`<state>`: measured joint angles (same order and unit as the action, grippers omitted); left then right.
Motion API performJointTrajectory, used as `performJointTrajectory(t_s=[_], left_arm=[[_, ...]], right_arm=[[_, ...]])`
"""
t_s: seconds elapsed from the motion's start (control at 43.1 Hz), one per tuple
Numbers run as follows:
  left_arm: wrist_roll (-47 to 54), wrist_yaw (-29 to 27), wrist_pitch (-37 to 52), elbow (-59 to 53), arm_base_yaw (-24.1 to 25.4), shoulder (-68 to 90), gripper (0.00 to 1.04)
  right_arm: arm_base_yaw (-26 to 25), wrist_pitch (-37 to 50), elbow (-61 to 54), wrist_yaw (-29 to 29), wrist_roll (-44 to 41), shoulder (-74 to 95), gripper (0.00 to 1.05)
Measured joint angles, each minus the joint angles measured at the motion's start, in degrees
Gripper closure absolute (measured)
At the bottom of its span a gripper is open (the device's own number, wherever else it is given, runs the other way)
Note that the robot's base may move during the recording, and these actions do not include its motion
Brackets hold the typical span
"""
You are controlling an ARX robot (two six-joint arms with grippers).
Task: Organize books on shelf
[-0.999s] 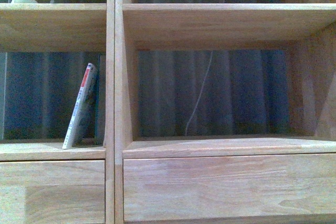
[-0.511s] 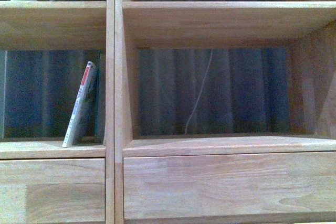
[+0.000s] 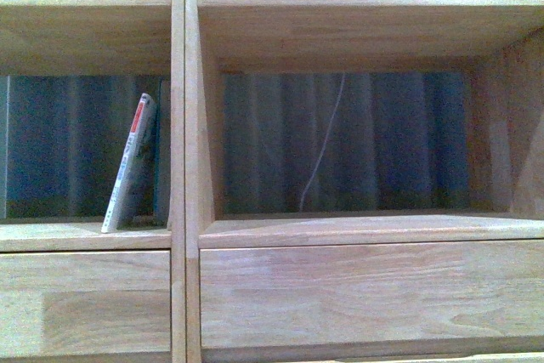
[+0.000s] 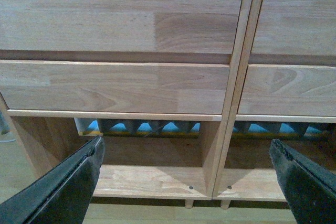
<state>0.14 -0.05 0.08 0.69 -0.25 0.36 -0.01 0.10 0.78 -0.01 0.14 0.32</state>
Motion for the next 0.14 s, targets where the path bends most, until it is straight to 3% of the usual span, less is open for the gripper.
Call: performJointTrajectory(t_s=[0.139], left_arm=[[0.0, 0.0, 0.0, 0.0, 0.0, 0.0, 0.07]], right_arm=[[0.0, 0.0, 0.0, 0.0, 0.0, 0.0, 0.07]])
